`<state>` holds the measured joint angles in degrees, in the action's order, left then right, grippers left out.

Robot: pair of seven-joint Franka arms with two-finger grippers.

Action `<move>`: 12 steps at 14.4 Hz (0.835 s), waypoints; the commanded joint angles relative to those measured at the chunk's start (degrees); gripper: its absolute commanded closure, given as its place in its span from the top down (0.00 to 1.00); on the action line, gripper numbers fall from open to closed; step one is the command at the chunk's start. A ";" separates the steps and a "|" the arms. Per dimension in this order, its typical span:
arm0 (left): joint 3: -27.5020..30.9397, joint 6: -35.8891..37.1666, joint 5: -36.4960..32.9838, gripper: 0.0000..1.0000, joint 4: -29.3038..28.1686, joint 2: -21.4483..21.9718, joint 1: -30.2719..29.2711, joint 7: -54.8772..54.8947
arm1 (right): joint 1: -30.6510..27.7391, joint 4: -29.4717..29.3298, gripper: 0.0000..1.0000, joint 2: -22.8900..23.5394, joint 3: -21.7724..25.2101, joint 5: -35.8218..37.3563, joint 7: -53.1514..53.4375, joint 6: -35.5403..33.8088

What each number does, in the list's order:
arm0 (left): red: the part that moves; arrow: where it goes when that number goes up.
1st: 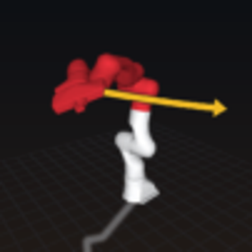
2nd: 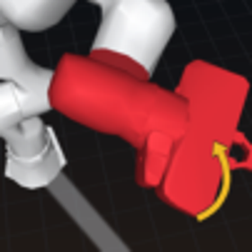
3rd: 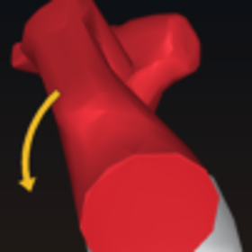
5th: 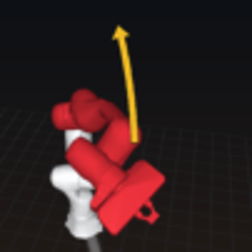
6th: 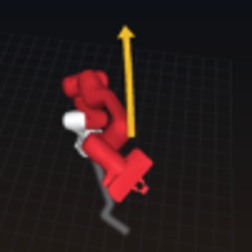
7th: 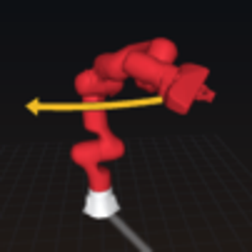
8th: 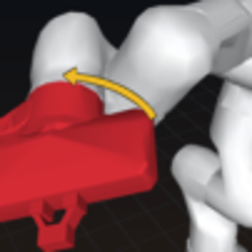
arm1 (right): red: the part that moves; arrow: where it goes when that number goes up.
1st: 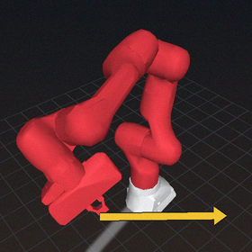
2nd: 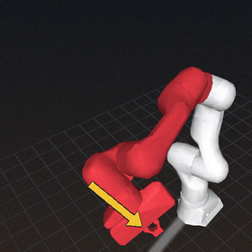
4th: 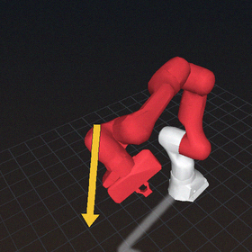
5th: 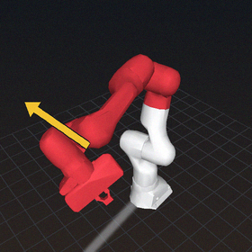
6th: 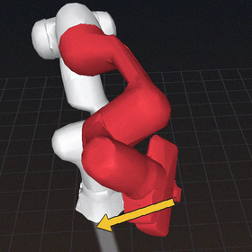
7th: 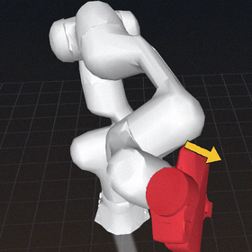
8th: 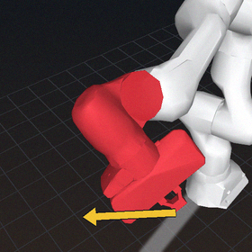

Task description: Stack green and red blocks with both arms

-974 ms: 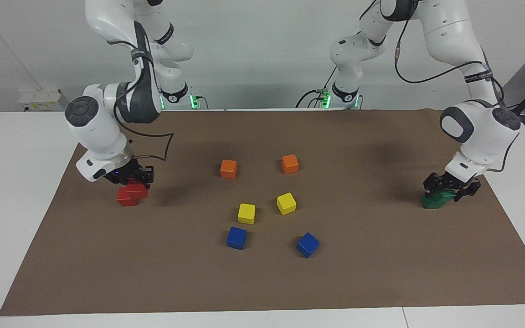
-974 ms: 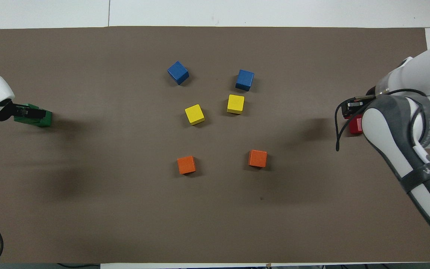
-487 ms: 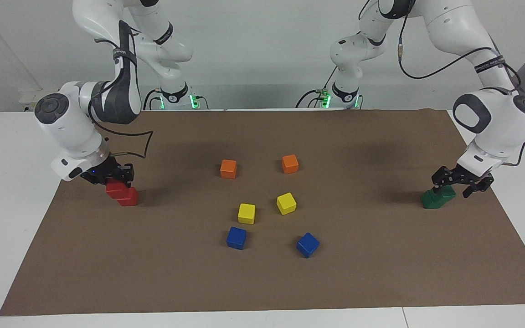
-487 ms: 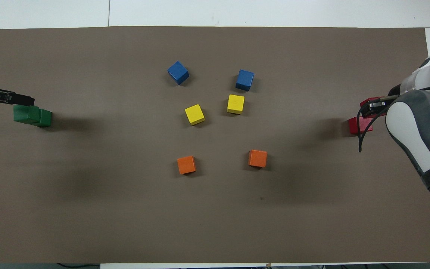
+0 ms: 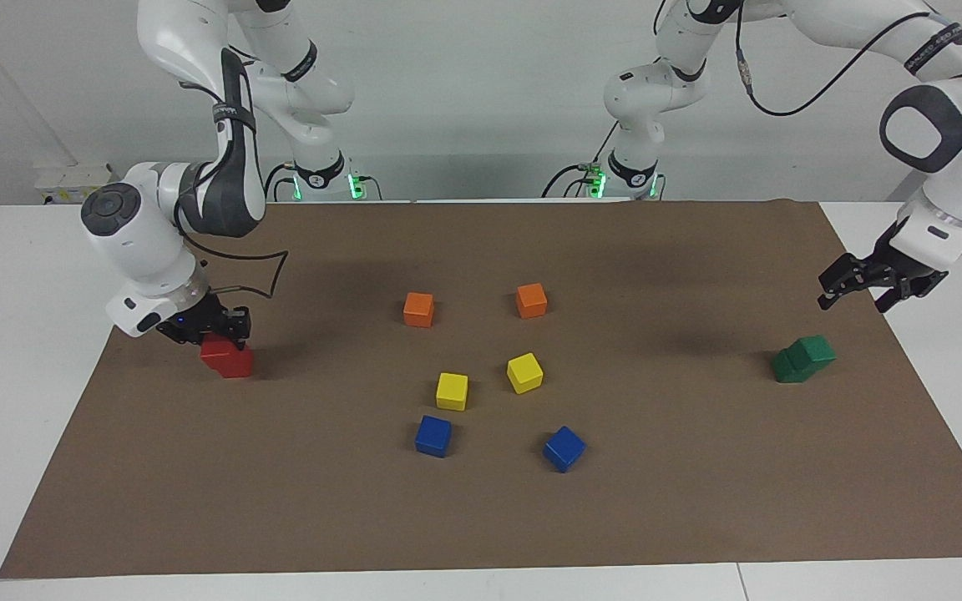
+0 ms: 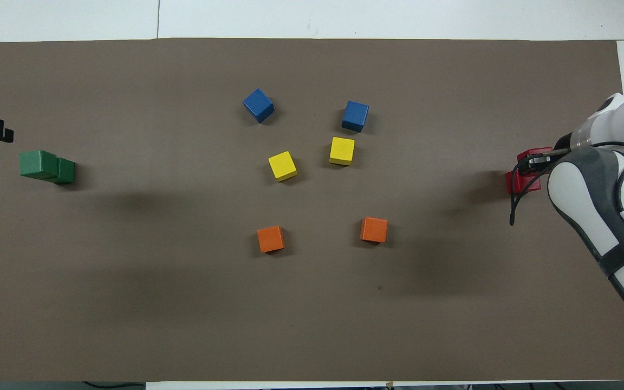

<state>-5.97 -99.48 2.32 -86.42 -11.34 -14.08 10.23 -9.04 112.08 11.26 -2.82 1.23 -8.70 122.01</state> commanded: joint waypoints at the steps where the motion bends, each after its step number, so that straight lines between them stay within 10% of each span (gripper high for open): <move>1: 0.44 4.98 0.41 1.00 -0.33 3.77 2.29 -10.29 | -1.59 3.75 0.03 -2.03 -0.69 0.44 -1.67 2.88; 12: 0.35 12.56 -2.49 1.00 -0.85 7.91 7.66 -14.71 | -2.46 8.33 0.03 -3.61 -0.69 0.44 -1.75 5.87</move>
<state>-6.18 -87.77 1.38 -86.39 -5.05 -8.27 -2.73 -9.71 118.31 9.39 -2.79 1.24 -8.72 126.69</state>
